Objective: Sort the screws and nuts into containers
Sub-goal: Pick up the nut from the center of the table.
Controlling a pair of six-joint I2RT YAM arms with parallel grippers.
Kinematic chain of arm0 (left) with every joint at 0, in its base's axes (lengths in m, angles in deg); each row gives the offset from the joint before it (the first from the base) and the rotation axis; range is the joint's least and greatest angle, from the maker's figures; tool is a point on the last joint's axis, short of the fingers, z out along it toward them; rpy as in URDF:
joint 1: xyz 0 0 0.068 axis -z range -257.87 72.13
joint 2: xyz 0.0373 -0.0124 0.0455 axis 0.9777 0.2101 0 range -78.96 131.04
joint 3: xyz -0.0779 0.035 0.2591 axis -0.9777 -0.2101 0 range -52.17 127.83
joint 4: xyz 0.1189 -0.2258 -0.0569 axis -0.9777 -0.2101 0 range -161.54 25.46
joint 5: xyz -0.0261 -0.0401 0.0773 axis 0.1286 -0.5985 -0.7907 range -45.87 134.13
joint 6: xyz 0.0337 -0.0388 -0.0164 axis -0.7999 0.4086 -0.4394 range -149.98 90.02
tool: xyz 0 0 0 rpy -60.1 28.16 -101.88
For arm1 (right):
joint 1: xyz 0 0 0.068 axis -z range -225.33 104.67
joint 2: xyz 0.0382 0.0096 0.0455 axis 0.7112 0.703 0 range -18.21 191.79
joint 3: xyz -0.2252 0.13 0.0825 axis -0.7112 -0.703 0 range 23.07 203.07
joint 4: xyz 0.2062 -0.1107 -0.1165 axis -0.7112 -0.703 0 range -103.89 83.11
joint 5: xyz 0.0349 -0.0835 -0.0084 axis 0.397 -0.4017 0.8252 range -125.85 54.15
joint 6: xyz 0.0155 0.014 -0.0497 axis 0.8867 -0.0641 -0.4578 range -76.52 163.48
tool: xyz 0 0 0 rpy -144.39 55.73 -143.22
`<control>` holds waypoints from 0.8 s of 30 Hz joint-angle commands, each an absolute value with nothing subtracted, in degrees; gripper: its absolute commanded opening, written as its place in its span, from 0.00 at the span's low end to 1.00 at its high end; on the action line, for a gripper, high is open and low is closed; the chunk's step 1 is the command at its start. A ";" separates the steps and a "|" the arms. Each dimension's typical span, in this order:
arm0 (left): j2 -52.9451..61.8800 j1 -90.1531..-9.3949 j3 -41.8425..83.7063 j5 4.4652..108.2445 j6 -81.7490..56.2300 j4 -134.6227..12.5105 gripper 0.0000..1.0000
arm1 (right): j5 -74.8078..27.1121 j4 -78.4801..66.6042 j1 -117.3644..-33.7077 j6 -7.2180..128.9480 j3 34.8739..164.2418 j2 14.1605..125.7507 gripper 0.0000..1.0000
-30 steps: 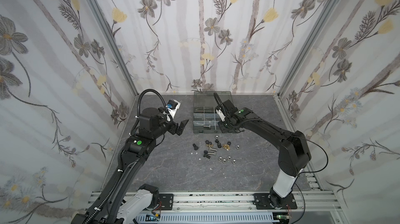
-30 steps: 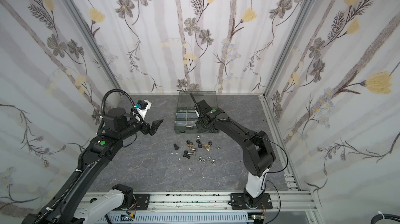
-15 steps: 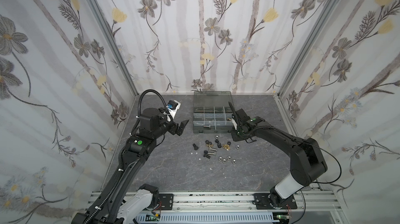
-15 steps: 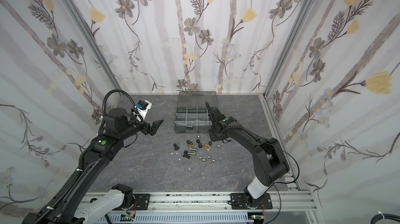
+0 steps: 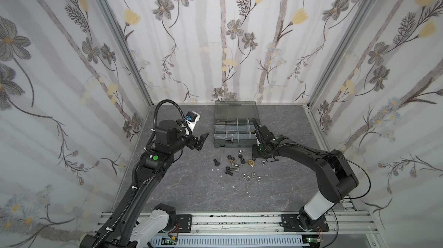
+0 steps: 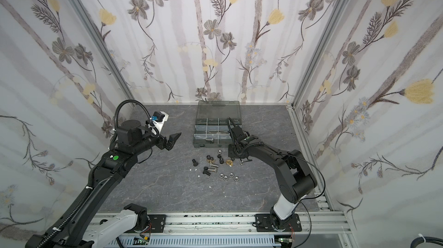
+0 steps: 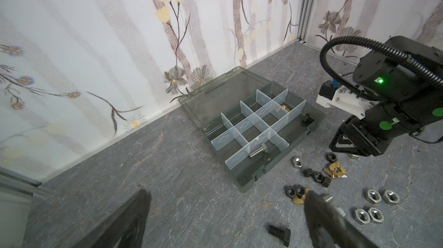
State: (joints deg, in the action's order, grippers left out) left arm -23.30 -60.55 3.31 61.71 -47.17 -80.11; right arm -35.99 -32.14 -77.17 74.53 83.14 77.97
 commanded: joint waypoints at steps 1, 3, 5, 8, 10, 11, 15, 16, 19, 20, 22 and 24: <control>-23.50 -60.64 3.12 61.42 -47.94 -77.99 1.00 | -35.68 -30.55 -77.92 76.26 83.07 79.08 0.38; -23.50 -60.65 3.19 61.42 -47.95 -77.99 1.00 | -36.34 -30.37 -78.51 76.08 83.10 80.06 0.39; -23.39 -60.63 3.25 61.44 -47.91 -78.10 1.00 | -38.16 -30.91 -79.11 75.54 83.51 81.10 0.41; -23.50 -60.62 3.23 61.32 -47.92 -78.25 1.00 | -39.70 -31.37 -79.42 74.94 83.54 82.27 0.41; -23.54 -60.64 3.20 61.19 -47.94 -78.25 1.00 | -40.06 -31.54 -79.35 74.53 83.53 82.82 0.41; -23.65 -60.64 3.20 61.18 -47.91 -78.25 1.00 | -40.07 -31.50 -79.35 74.48 83.49 82.95 0.41; -23.63 -60.65 3.20 61.18 -47.91 -78.16 1.00 | -40.29 -31.51 -79.60 74.34 83.28 83.77 0.39; -23.68 -60.58 3.19 61.18 -48.01 -78.16 1.00 | -40.34 -31.52 -79.68 74.33 83.15 83.96 0.38; -23.76 -60.62 3.11 61.18 -48.02 -78.09 1.00 | -40.75 -31.42 -79.89 74.28 82.76 84.23 0.36; -23.70 -60.64 3.14 61.18 -48.00 -78.00 1.00 | -40.68 -31.42 -79.95 74.28 82.68 84.35 0.35; -23.68 -60.65 3.18 61.24 -47.99 -78.12 1.00 | -40.72 -31.32 -80.05 74.23 82.65 84.40 0.34; -23.76 -60.61 3.20 61.26 -48.01 -78.10 1.00 | -40.97 -31.42 -80.05 74.06 82.56 84.71 0.32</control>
